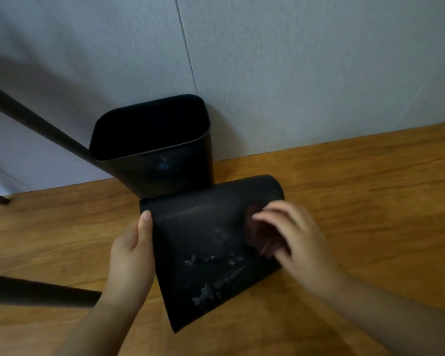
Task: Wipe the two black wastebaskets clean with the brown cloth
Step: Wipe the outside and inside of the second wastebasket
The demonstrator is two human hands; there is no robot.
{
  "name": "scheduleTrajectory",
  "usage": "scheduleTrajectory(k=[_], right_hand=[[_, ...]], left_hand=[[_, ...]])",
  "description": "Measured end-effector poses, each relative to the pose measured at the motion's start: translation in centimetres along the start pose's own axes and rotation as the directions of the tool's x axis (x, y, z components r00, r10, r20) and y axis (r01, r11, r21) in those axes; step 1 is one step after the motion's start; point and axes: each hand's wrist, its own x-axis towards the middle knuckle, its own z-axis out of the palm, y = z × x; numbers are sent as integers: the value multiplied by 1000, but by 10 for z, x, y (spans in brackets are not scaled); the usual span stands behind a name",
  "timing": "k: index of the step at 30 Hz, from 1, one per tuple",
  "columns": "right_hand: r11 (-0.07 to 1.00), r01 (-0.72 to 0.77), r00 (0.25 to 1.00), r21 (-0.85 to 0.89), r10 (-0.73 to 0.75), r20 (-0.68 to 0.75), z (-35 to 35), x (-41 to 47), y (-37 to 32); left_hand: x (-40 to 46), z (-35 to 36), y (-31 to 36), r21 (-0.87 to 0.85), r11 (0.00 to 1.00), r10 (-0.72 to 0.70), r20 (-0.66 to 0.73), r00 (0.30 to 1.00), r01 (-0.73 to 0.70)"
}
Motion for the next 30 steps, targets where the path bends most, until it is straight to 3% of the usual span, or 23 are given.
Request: scheduleTrajectory(k=[2,4,6,10,15,21,23,27,30], right_hand=[[982,-190,978,21,191,-88,-6,9,9],[973,-231,963,13,230,-139,-6,17,6],[987,-161,983,21,162,-89,-1,16,-10],[993,119,992,-10,-119,41,10,2,-25],[996,31,999,81,-28,-33,13,3,-22],[984,-60,995,166,71,-63,13,3,-22],[980,-78,993,181,92,-72,14,1,-22],[969,-93,991,229,112,-71,14,-2,-22],[962,-95,992,257,113,-56,14,-5,-24]], left_hand=[[1,-1,-2,4,1000,-3,-4,1000,3],[2,-1,-1,4,1000,-16,-1,1000,16],[3,0,-1,-2,999,-34,-4,999,34],[4,0,2,-10,1000,-29,-5,1000,29],[1,0,7,-77,992,-97,67,993,102],[-12,1,-1,-358,888,-204,256,945,288],[-15,1,-3,-327,903,-188,282,941,278],[-21,1,1,-86,987,-111,260,959,137],[-20,1,2,-81,990,-94,244,965,116]])
